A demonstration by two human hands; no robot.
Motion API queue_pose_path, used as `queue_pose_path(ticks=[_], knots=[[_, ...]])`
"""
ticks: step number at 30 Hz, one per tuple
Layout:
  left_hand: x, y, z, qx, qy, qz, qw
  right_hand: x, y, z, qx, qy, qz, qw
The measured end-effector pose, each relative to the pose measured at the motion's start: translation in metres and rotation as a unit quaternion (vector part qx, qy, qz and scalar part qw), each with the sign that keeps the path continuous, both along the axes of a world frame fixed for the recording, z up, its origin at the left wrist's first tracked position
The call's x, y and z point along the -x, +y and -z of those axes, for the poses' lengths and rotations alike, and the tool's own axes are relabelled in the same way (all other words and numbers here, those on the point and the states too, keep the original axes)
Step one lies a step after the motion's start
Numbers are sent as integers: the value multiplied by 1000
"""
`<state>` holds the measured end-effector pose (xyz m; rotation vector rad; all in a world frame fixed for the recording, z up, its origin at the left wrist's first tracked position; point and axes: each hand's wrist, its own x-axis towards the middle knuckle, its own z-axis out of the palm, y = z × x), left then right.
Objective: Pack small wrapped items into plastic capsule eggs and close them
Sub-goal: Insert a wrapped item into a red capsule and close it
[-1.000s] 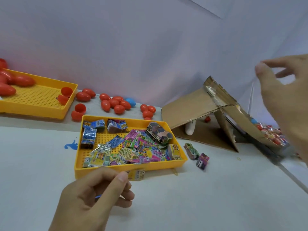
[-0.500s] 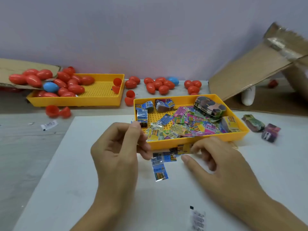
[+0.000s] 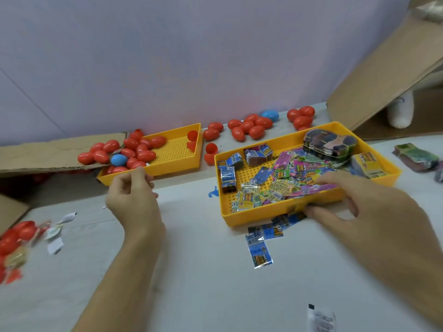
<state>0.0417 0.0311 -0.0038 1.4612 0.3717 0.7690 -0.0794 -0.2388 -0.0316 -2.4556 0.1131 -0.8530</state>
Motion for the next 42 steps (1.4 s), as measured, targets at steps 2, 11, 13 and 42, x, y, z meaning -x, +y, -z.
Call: queue_pose_path(ticks=[2, 11, 13, 42], knots=[[-22, 8, -8, -60, 9, 2, 998, -1, -3, 4, -19, -46, -36, 998], [-109, -3, -40, -476, 119, 110, 864, -3, -3, -2, -114, -137, -129, 976], [-126, 10, -52, -470, 195, 75, 858, -4, -5, -2, -122, -145, -128, 974], [125, -105, 4, -14, -24, 391, 920, -1, -5, -7, -219, -47, -194, 955]])
